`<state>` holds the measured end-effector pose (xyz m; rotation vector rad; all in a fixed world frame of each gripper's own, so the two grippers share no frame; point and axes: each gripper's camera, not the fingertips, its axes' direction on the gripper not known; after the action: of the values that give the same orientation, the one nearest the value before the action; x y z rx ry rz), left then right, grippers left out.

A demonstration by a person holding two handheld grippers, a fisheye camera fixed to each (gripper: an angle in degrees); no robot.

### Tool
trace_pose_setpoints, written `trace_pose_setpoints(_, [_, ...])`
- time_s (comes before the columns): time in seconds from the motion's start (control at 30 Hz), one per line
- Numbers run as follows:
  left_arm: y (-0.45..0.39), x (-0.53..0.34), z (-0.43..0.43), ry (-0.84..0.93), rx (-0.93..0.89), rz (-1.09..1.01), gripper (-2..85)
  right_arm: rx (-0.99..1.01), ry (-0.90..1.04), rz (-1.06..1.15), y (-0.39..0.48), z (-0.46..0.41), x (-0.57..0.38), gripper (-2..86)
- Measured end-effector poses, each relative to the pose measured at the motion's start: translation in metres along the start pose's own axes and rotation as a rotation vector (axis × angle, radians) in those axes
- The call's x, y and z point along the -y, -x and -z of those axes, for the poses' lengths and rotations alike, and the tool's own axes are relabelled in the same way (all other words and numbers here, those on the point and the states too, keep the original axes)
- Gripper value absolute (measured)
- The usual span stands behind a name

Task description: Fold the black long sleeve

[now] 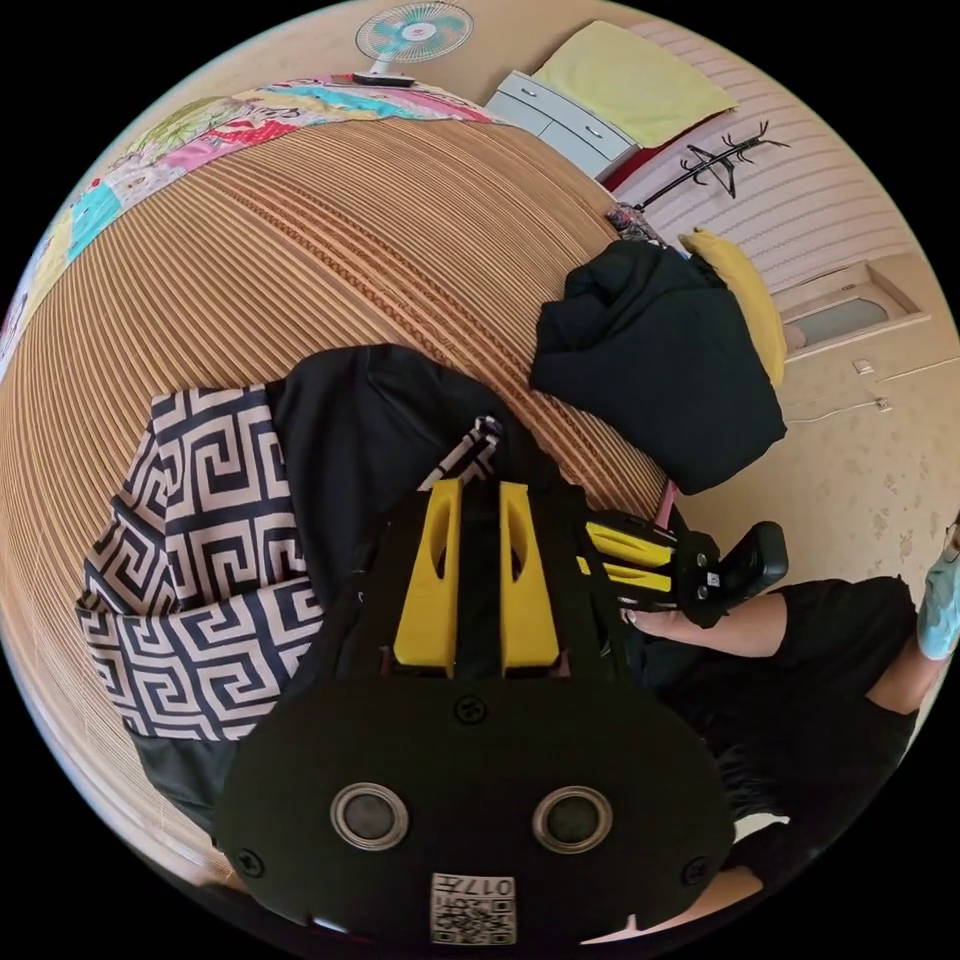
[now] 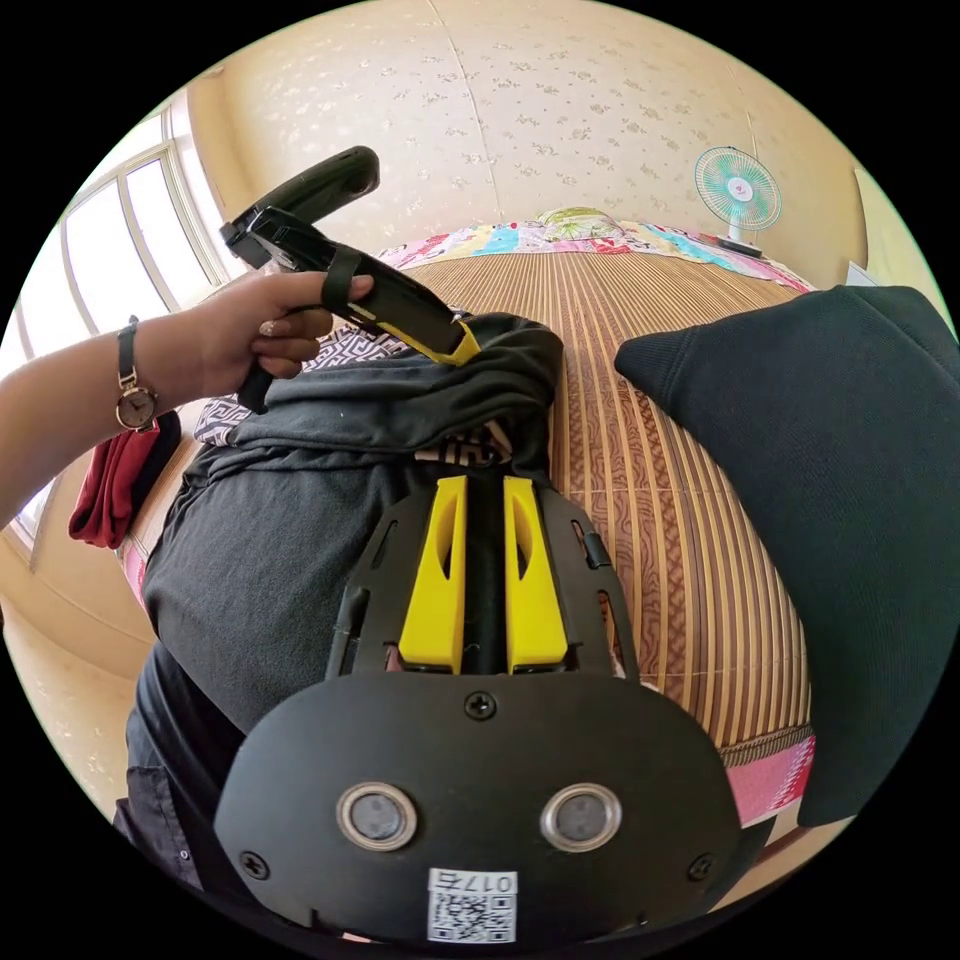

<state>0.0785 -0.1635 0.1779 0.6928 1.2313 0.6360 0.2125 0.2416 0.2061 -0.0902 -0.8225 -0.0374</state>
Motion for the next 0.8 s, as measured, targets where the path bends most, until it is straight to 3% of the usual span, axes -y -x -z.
trace_pose_setpoints(0.3, [0.019,-0.019,0.039,-0.196,0.086,0.079,-0.9,-0.004,0.000,0.002,0.005,0.000,-0.002,6.7])
trace_pose_setpoints(0.53, [0.076,-0.057,0.048,-0.380,0.124,0.351,-0.5,-0.007,-0.001,0.007,0.010,-0.001,-0.003,6.5])
trace_pose_setpoints(0.67, [0.084,-0.067,0.023,-0.336,0.078,0.333,3.5,-0.007,-0.001,0.008,0.012,-0.002,-0.005,6.4])
trace_pose_setpoints(0.8, [0.046,-0.093,0.030,-0.423,0.136,0.262,10.4,-0.007,-0.001,0.008,0.014,-0.004,-0.006,6.4])
